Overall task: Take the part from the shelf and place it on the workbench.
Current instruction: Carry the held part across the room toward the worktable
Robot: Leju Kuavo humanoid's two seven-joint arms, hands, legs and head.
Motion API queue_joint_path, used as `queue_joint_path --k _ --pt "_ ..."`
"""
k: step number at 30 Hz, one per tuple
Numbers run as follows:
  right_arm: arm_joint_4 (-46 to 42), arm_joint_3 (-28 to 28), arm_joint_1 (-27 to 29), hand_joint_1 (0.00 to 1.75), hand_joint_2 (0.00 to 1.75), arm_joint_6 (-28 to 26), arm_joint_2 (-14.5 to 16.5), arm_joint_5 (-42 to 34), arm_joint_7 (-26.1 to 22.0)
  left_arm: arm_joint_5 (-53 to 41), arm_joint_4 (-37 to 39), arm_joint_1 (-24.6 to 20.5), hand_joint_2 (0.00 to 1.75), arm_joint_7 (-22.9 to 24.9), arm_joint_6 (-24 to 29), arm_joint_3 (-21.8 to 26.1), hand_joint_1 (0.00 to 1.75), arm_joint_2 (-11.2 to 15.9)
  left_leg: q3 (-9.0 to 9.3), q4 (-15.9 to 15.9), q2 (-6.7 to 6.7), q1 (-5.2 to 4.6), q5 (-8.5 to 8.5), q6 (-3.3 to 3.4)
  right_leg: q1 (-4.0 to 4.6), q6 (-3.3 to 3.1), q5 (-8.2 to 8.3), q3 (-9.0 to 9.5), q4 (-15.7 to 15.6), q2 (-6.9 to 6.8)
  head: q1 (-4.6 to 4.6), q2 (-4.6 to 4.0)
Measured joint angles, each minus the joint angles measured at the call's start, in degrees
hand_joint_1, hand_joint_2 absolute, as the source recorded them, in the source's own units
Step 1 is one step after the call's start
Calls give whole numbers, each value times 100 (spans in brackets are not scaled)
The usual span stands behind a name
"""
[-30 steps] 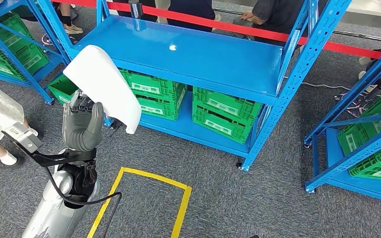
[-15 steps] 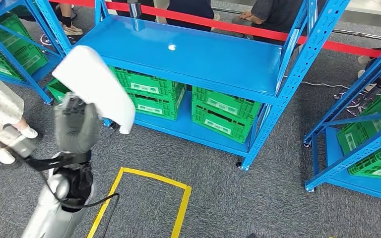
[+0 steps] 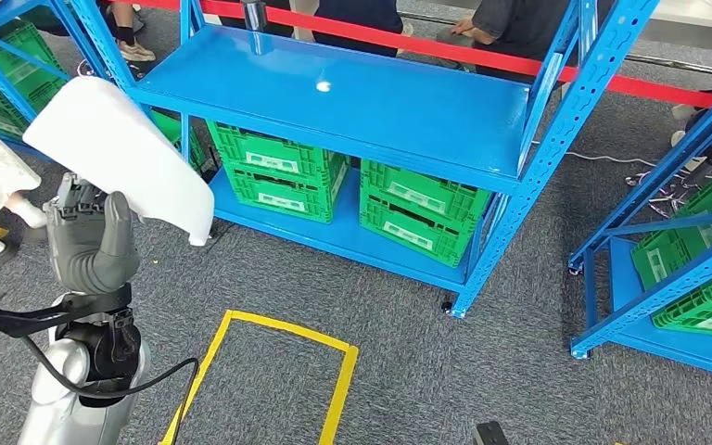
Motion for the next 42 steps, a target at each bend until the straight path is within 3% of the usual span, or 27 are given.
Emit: queue_joint_path --k 11,23,42 --pt "1051 -343 -100 0 0 120 174 6 -141 69 2 32 175 -163 284 36 175 8 3 0 6 2 1 0 1 -1 1 -3 0 1 0 0" --pt "1189 -165 -237 0 0 174 215 337 -151 171 102 -102 175 -374 775 -124 175 83 3 1 8 1 2 0 1 -1 1 -3 0 1 2 0" --pt "1194 193 -284 0 0 49 212 490 -462 249 195 -176 175 -405 881 -273 175 202 0 13 7 -9 -2 4 -14 8 6 -2 -3 1 0 0"
